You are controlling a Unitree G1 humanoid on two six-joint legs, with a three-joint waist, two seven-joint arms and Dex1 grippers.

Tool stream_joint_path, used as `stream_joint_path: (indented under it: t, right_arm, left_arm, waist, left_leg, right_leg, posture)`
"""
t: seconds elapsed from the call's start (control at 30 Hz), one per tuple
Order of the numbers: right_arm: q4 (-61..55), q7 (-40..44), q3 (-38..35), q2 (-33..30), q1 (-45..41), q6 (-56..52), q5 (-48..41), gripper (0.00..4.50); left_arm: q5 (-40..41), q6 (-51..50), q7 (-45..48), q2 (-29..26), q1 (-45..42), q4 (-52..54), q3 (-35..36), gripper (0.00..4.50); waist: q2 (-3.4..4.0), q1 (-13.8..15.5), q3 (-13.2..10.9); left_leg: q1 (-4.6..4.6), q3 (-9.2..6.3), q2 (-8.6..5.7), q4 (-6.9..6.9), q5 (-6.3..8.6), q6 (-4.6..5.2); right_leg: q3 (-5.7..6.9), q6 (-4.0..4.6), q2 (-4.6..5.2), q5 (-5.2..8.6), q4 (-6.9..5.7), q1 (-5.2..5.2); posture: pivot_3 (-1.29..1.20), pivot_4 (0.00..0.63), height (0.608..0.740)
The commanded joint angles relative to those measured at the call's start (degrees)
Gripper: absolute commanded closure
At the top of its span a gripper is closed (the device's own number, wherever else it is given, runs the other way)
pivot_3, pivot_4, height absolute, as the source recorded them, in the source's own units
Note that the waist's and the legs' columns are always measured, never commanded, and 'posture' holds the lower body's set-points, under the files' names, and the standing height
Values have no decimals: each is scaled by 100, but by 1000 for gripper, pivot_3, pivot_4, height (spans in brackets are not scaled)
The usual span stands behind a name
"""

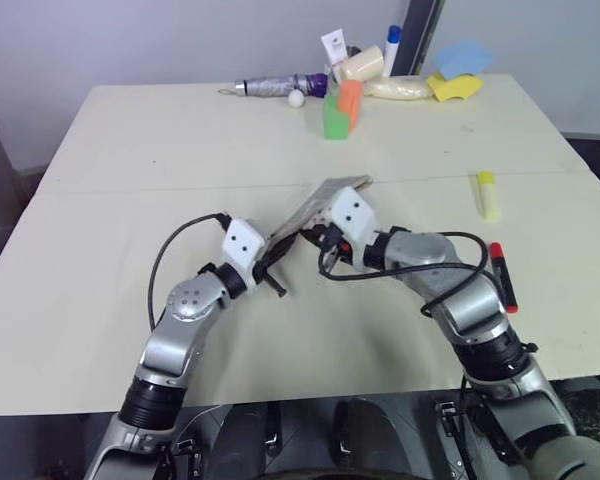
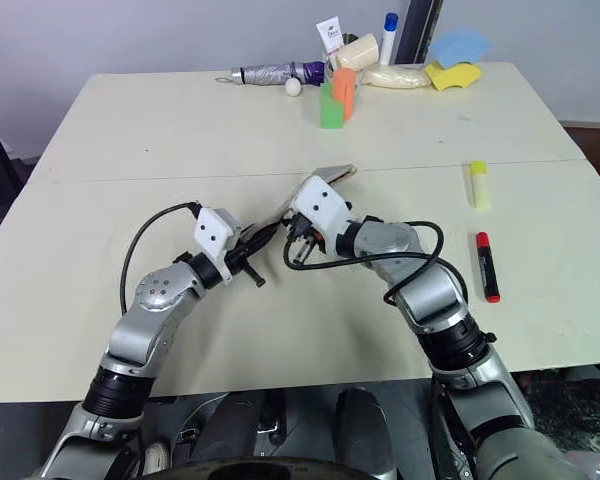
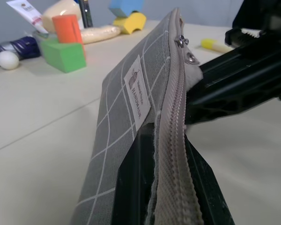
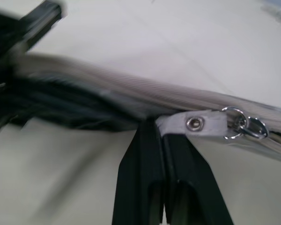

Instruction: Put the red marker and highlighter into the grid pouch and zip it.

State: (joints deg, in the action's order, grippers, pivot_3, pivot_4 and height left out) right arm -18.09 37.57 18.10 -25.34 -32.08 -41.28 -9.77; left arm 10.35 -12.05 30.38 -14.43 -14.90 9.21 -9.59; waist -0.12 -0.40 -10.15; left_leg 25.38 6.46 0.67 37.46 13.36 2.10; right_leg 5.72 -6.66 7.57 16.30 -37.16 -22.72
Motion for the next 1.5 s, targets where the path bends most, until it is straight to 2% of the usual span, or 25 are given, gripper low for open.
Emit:
stream_joint_path:
  t: [0.03, 0.47, 0.53, 0.6, 0.7, 0.77, 0.93, 1.13, 1.17, 1.2, 1.5]
  right_arm:
    - [-796, 486, 435, -142, 20, -125, -198, 4462]
    - [-1068, 570, 271, -389, 50, -835, -348, 4462]
    - [-1126, 628, -3, -608, 139, -928, -414, 3892]
    - [-1215, 642, -366, -870, 308, -1020, -509, 3108]
    - [-1314, 467, -1173, -1127, 662, -1228, -660, 1523]
    - [-1288, 281, -1998, -1304, 1027, -1386, -707, 470]
    - [-1007, -386, -3665, -1542, 1863, -1825, -562, 470]
    - [-913, -899, -5007, -1360, 2787, -2193, -511, 470]
    - [-965, -935, -5147, -1294, 3025, -2203, -513, 470]
    - [-1012, -967, -5251, -1214, 3191, -2214, -546, 223]
    - [-804, -1505, -5396, -514, 3488, -2213, -654, 223]
  left_arm:
    - [-98, 66, 17, 210, -263, -104, -245, 4500]
    - [-189, 226, 62, 650, -622, -651, -374, 4500]
    - [-202, 260, 39, 701, -646, -684, -351, 4500]
    - [-222, 309, 44, 722, -651, -693, -330, 4500]
    - [-250, 407, 72, 707, -637, -696, -308, 4500]
    - [-319, 554, 149, 644, -648, -754, -370, 4500]
    - [-661, 1009, 438, 542, -697, -1155, -764, 4500]
    - [-691, 1135, 544, 848, -833, -1658, -982, 4500]
    - [-661, 1142, 558, 931, -880, -1727, -992, 4500]
    - [-650, 1159, 577, 992, -926, -1789, -999, 4500]
    - [-698, 1343, 619, 1120, -1166, -2129, -894, 4500]
  waist:
    - [-2, -13, 1]
    - [-3, 6, 0]
    - [-3, 36, 0]
    - [-3, 95, 0]
    - [-3, 138, 0]
    - [-4, 144, -1]
    - [-2, 126, 0]
    - [-1, 142, 1]
    - [-1, 173, 1]
    - [-1, 184, 1]
    - [10, 195, 7]
  left_leg:
    - [0, -1, 0, 1, 1, 1]
    - [4, -16, 1, 32, 12, 18]
    - [7, -20, 1, 40, 19, 30]
    - [10, -22, 1, 48, 24, 37]
    - [10, -25, 1, 53, 33, 52]
    - [11, -30, -1, 58, 37, 57]
    - [13, -30, -2, 57, 40, 60]
    - [12, -29, -1, 56, 43, 67]
    - [12, -31, -1, 56, 44, 68]
    - [12, -32, -1, 56, 44, 68]
    - [9, -33, 2, 56, 45, 70]
  right_leg:
    - [0, 0, -1, 0, 0, 0]
    - [17, 0, 5, 0, -1, 18]
    - [21, 0, 6, 0, -1, 20]
    - [25, 0, 8, 0, 0, 24]
    - [29, 0, 11, 0, 3, 31]
    - [35, -1, 16, -1, 8, 37]
    - [37, -1, 18, -1, 12, 38]
    - [37, -1, 17, -1, 11, 37]
    - [38, -1, 16, -1, 11, 39]
    - [39, -1, 15, -1, 11, 39]
    - [38, -1, 12, -1, 7, 37]
  posture:
    - [0, 150, 740]
    - [0, 150, 740]
    - [0, 150, 740]
    - [0, 150, 740]
    - [0, 150, 740]
    - [0, 150, 740]
    - [0, 150, 740]
    - [0, 150, 740]
    - [0, 150, 740]
    - [0, 150, 740]
    - [0, 150, 740]
